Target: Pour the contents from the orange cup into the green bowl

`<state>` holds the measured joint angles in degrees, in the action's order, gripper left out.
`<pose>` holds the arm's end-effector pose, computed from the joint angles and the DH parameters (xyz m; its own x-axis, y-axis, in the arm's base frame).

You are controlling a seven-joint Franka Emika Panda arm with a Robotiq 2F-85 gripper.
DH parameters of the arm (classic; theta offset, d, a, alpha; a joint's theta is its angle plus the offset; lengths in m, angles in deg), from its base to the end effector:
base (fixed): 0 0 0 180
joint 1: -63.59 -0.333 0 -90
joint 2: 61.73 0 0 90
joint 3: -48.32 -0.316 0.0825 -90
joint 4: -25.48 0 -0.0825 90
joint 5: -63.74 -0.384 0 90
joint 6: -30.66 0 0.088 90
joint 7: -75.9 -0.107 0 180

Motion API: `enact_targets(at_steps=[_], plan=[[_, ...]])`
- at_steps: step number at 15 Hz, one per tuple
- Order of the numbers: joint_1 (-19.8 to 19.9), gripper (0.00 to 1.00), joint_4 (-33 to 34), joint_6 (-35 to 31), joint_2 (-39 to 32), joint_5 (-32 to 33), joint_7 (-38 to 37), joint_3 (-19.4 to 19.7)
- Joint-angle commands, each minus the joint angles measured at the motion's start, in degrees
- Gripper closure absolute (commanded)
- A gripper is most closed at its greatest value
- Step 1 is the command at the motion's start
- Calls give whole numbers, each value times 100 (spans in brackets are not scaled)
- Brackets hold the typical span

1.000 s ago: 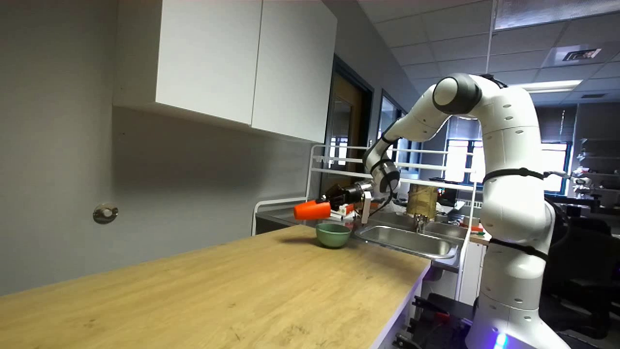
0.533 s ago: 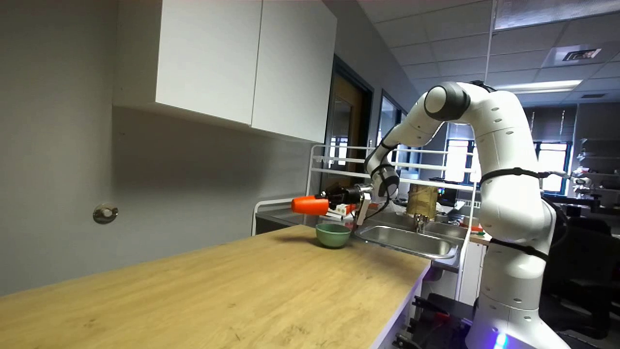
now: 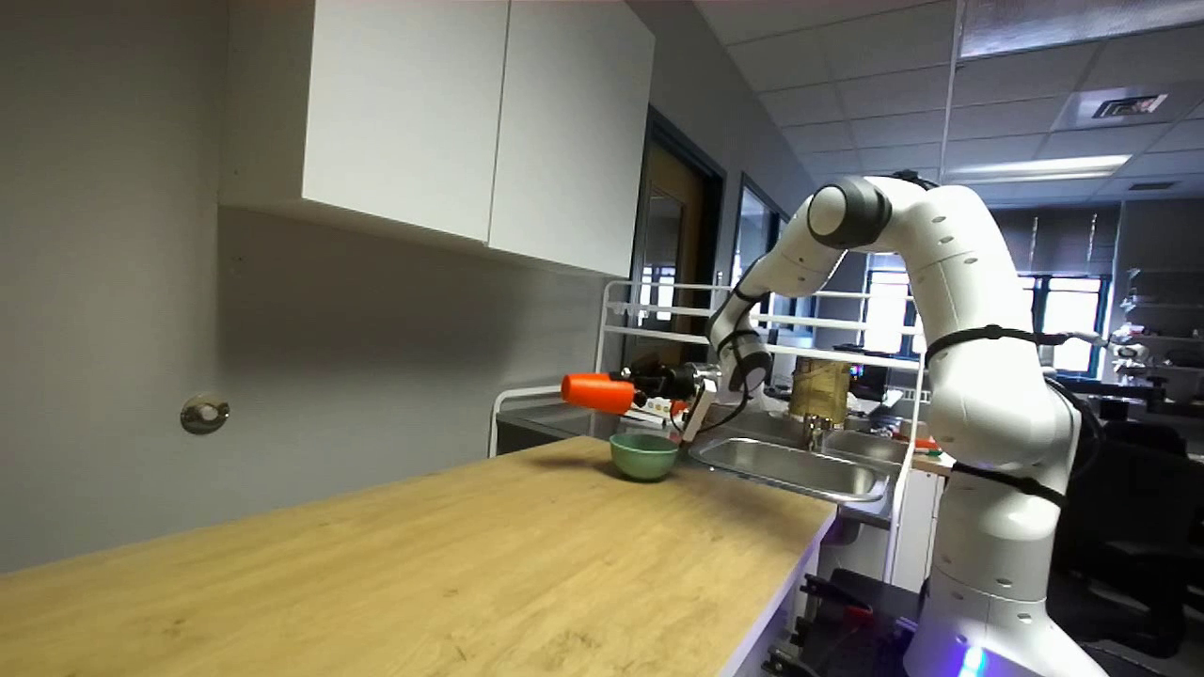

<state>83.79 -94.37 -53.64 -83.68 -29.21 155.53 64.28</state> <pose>0.5135 -0.2253 0.2835 0.7276 -0.4902 0.4800 0.4023 -0.2618 -0.8773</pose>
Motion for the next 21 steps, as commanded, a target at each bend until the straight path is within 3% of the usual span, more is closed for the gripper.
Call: enact_targets(at_steps=[1,11,21], plan=[[108,97,317,496,-306,-199,74,13],[321,98,613,1425,-944,-644,201,31],[289,97,865,1643,-1160,-697,200,52]])
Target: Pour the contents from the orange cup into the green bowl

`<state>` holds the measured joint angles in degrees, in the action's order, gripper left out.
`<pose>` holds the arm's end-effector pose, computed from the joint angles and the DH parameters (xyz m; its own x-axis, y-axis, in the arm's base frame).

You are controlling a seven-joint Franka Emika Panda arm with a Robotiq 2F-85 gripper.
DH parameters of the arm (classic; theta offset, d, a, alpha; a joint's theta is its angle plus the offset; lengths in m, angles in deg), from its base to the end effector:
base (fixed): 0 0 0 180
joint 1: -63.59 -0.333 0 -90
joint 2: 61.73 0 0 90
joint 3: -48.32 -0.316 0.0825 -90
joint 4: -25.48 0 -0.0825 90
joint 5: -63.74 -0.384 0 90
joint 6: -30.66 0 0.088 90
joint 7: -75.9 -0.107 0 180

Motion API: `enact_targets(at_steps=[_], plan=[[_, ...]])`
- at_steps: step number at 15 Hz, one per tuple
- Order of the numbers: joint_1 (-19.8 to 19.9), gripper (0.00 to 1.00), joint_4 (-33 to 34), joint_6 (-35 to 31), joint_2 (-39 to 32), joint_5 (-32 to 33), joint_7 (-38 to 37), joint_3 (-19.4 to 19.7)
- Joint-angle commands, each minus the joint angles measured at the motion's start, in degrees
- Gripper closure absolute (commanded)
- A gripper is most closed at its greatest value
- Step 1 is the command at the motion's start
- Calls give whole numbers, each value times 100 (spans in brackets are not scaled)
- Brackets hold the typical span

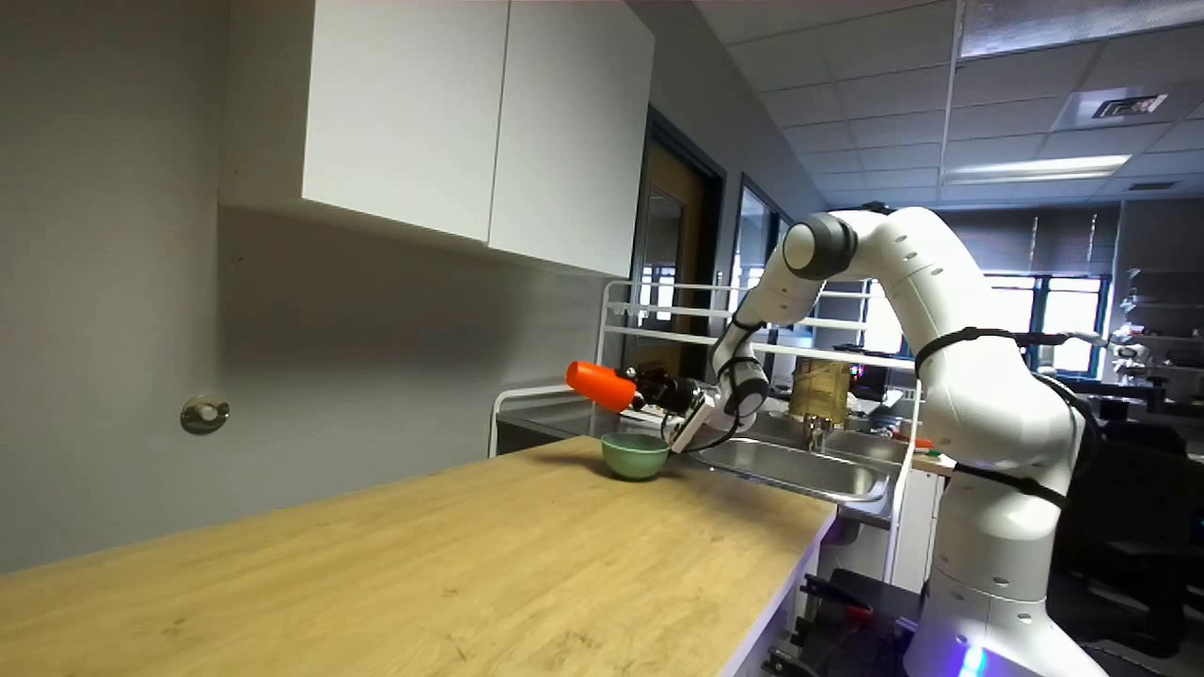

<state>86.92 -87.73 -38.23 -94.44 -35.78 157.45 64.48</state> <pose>0.5243 -0.2470 0.2501 0.6805 -0.5658 0.4657 0.5185 -0.0775 -0.8516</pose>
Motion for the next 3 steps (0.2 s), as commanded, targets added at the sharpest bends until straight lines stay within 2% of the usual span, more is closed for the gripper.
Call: enact_targets(at_steps=[1,3], plan=[[-34,97,217,84,-84,-27,16,36],[-56,97,220,40,-60,3,5,49]])
